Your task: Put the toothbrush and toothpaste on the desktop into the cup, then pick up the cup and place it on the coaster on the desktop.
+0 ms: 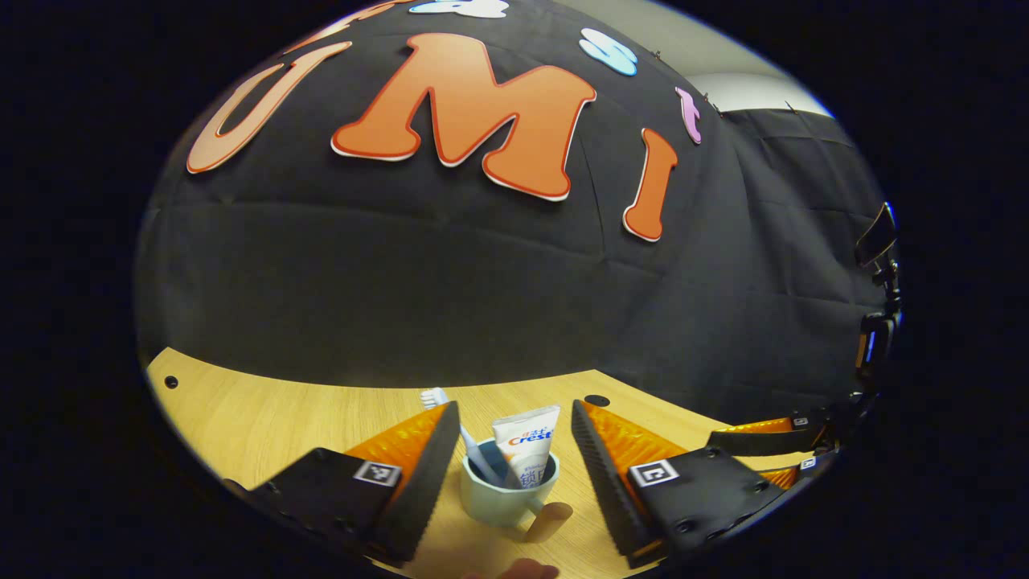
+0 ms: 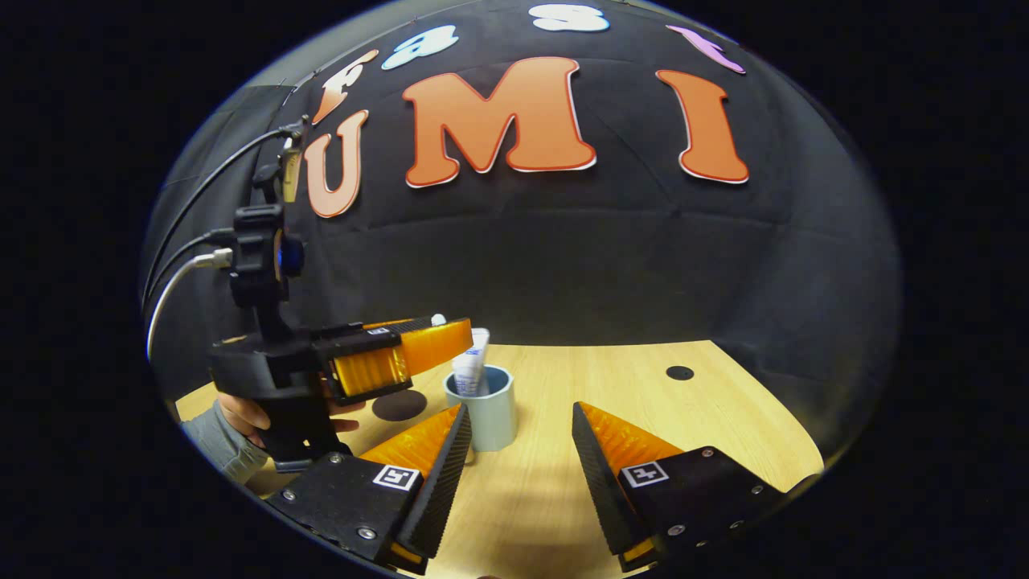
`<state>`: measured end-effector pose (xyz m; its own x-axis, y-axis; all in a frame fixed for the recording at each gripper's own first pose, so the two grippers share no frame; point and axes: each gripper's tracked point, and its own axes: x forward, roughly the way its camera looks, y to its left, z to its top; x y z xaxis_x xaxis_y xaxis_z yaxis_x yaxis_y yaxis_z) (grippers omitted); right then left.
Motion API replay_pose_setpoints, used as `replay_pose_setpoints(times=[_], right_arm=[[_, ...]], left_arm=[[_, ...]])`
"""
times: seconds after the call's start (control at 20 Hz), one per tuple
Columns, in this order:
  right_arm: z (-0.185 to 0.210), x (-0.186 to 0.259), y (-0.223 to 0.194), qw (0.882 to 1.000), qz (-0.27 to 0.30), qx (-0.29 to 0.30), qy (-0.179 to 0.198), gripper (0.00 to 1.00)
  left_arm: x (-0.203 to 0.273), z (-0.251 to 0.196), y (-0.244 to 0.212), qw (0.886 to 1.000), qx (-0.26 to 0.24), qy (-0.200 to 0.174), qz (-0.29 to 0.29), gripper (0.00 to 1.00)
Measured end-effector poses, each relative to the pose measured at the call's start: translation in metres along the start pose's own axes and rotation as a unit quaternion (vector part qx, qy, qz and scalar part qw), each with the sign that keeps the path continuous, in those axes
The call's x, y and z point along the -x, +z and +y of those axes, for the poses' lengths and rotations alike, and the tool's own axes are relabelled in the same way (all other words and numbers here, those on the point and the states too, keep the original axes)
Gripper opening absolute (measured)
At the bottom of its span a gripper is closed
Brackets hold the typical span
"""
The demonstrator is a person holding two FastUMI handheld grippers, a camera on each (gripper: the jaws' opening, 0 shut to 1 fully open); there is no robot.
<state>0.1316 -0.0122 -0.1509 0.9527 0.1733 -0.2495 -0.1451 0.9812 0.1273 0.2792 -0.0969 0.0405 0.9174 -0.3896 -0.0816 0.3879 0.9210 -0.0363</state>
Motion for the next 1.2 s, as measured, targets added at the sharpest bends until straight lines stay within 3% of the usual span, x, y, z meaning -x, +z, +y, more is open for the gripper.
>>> replay_pose_setpoints(times=[0.05,0.35,0.6,0.9,1.2], right_arm=[[0.008,-0.002,0.003,1.000,0.005,0.005,0.004,0.77],[0.037,-0.016,0.002,0.995,0.090,0.053,-0.010,0.79],[0.053,-0.023,-0.002,0.987,0.160,0.009,-0.010,0.79],[0.054,-0.041,-0.010,0.964,0.264,-0.011,-0.023,0.79],[0.055,-0.065,-0.033,0.940,0.335,-0.035,-0.046,0.79]], left_arm=[[0.012,0.009,0.003,1.000,-0.002,0.008,-0.002,0.96],[0.099,0.058,0.022,0.996,-0.049,0.071,-0.008,0.99],[0.171,0.092,0.028,0.989,-0.074,0.125,-0.006,0.99],[0.246,0.110,0.024,0.984,-0.093,0.154,-0.008,0.99],[0.285,0.129,0.013,0.981,-0.072,0.182,0.002,0.99]])
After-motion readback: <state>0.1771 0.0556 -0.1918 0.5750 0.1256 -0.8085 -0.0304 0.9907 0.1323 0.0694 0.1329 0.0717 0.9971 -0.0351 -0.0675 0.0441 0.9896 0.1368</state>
